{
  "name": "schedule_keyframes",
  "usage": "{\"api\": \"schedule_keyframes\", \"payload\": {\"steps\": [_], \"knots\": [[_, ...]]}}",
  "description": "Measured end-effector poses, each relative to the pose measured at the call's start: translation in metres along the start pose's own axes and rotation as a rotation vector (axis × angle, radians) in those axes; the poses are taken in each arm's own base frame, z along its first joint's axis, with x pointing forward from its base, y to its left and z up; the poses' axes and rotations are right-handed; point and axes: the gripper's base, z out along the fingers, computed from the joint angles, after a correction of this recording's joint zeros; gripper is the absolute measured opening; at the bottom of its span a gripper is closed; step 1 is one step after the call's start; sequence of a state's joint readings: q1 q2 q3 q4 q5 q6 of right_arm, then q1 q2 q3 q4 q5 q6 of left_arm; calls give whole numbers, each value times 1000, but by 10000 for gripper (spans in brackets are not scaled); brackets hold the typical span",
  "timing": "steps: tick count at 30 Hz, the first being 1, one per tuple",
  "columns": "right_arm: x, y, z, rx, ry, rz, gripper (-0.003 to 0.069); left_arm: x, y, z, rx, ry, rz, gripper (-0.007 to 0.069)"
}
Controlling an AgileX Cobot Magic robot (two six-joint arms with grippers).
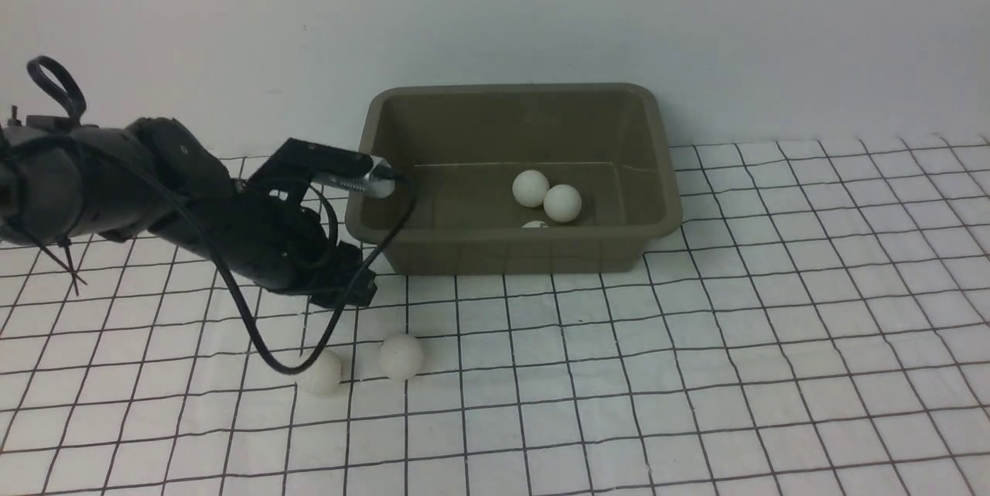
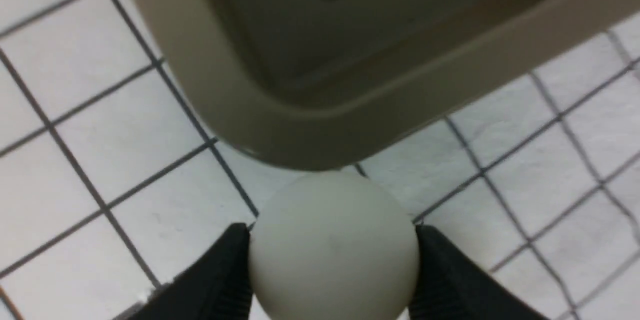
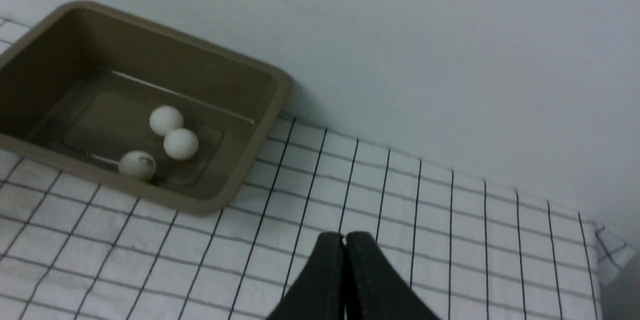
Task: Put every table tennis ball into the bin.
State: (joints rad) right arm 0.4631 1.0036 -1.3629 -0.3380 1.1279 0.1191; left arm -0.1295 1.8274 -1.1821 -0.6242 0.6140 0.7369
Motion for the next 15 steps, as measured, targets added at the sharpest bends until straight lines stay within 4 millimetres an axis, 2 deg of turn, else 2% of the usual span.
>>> {"api": "schedule_keyframes", "payload": {"steps": [4, 6, 8, 10, 12, 14, 15], "knots": [[72, 5, 9, 27, 89, 77, -16, -9, -8, -34, -22, 9, 6, 358], [104, 10, 17, 29, 128, 102, -16, -13, -13, -54, -65, -16, 1, 358], [127, 16, 26, 19, 151, 111, -16, -23, -23, -70, -82, -61, 35, 358], [144, 21, 35, 4, 162, 123, -16, -32, -34, -74, -71, -86, 63, 358], [155, 25, 41, -11, 179, 147, -16, -41, -45, -71, -54, -96, 92, 358], [159, 28, 44, -28, 190, 172, -16, -52, -53, -61, -37, -99, 111, 358], [160, 29, 44, -35, 194, 182, -16, -58, -54, -49, -30, -92, 114, 358]]}}
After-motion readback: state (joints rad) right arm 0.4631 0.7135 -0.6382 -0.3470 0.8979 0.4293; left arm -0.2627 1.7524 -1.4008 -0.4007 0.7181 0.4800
